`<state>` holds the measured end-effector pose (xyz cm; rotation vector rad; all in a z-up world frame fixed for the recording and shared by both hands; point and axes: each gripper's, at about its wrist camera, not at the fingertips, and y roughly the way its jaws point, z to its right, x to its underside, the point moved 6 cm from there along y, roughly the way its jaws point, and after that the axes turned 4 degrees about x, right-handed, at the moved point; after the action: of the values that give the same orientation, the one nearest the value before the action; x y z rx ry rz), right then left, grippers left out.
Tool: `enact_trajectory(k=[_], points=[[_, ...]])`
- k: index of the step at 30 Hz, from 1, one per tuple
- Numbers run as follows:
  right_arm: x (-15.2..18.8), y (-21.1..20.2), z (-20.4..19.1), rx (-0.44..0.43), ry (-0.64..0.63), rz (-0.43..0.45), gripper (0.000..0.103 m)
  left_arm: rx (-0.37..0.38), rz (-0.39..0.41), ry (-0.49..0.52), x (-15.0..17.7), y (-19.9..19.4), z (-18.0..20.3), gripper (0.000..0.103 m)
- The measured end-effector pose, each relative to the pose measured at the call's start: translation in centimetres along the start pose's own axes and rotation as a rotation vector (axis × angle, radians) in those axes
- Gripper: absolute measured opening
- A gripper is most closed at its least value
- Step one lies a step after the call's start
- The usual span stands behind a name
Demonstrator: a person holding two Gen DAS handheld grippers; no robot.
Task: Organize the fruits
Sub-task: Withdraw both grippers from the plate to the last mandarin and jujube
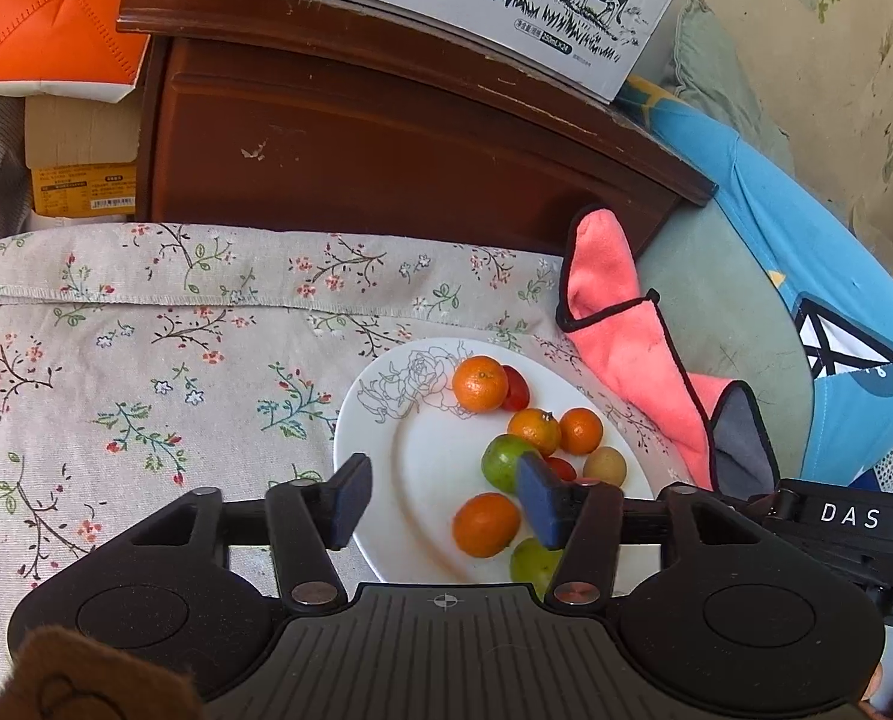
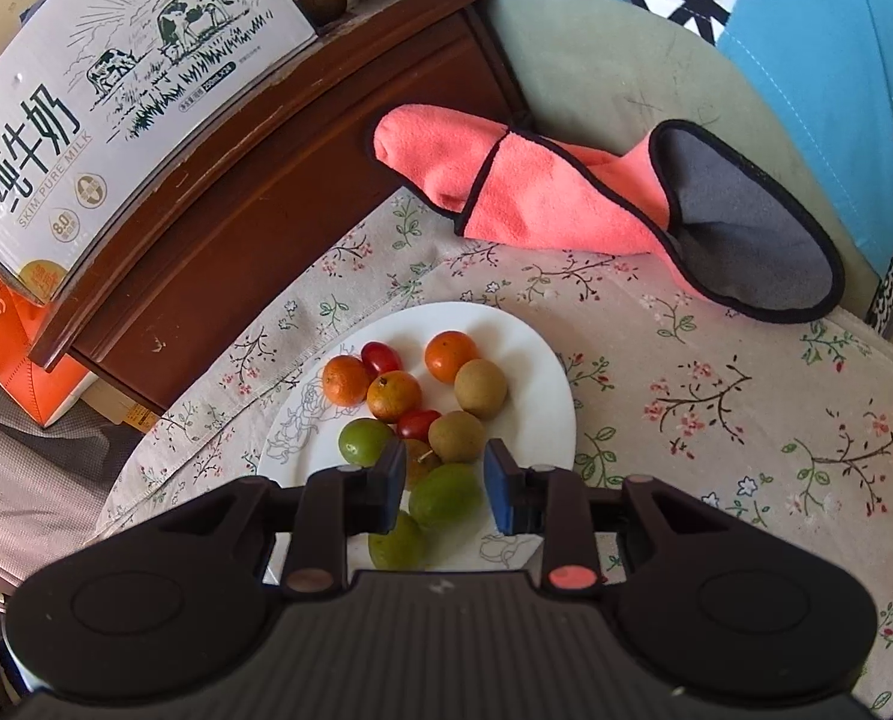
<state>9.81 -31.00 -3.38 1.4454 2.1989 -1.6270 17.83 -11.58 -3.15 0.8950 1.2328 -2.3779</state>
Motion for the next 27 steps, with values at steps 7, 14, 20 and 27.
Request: enact_trajectory(k=[7,14,20,27], points=[[0.4,-0.5,-1.5,-0.066,-0.068,-0.012,0.031,-0.001,0.03,0.041,-0.7,-2.3,0.4,0.067],[1.9,-0.9,-2.6,-0.101,-0.141,-0.054,0.031,-0.002,0.027,0.099,0.3,-4.6,0.8,0.069],[4.1,-1.3,-3.6,-0.133,-0.216,-0.114,0.031,-0.033,-0.002,0.095,1.5,-5.6,-0.7,0.07],[6.3,-1.0,-3.9,-0.149,-0.223,-0.192,0.031,-0.063,-0.059,0.145,4.4,-6.3,-1.6,0.07]])
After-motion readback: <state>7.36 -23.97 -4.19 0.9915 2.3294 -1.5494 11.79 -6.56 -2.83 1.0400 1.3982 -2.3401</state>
